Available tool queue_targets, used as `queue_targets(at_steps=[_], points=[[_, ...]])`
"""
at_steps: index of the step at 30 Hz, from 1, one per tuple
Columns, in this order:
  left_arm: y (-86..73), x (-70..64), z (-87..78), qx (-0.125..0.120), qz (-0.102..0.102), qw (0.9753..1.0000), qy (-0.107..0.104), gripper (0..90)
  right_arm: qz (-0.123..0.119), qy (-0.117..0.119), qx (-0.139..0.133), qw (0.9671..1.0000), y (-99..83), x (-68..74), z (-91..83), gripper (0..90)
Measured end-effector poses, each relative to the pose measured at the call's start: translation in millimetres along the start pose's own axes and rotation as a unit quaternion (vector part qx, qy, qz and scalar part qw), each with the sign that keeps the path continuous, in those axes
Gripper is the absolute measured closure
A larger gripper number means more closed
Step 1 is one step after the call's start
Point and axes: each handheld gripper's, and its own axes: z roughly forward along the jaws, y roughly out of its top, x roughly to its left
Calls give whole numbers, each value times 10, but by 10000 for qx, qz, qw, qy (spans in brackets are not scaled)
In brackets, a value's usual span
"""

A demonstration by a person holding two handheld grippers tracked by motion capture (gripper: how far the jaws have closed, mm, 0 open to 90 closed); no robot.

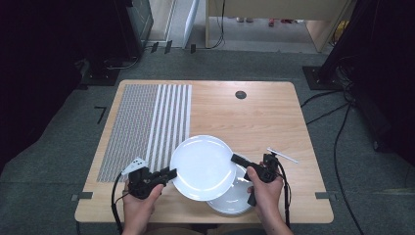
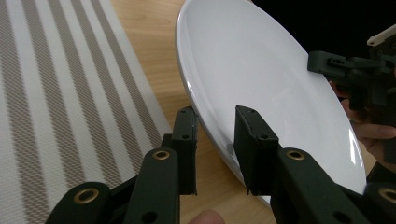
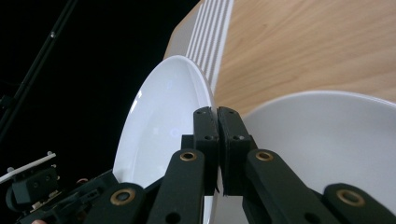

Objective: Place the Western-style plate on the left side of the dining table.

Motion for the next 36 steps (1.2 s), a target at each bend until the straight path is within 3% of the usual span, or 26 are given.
queue_targets(at_steps=[11,18,25,36], points=[[285,356,-186,-126,-305,9994,127,724,259,238,226,9991,139,222,481,888],[368,571,-250,-170,-601,9979,178,725,239,324,398,9984,267,351,758,888],[460,775,-298,-240,-843,9959,246,733,0,268,475,9985,379,527,1003,887],[706,1133,-266,-258,-1003,9933,511,741,259,232,497,9982,422,547,1451,887]])
